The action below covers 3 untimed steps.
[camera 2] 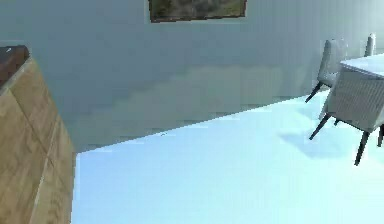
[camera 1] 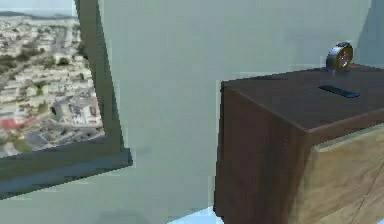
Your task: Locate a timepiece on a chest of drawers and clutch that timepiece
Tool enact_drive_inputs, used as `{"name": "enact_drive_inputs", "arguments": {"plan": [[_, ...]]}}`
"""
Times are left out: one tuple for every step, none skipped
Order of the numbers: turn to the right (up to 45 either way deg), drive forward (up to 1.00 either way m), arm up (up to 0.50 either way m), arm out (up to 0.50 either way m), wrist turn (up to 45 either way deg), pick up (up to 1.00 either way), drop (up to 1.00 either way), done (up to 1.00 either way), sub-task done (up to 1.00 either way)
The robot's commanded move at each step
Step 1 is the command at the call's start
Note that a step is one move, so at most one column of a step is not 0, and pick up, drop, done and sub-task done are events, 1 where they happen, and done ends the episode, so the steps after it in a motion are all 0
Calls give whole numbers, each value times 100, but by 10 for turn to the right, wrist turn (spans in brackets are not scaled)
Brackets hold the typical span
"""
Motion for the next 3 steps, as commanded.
{"name": "enact_drive_inputs", "arguments": {"plan": [[450,0,0,0,0,0,0,0,0],[450,0,0,0,0,0,0,0,0],[30,0,0,0,0,0,0,0,0]]}}
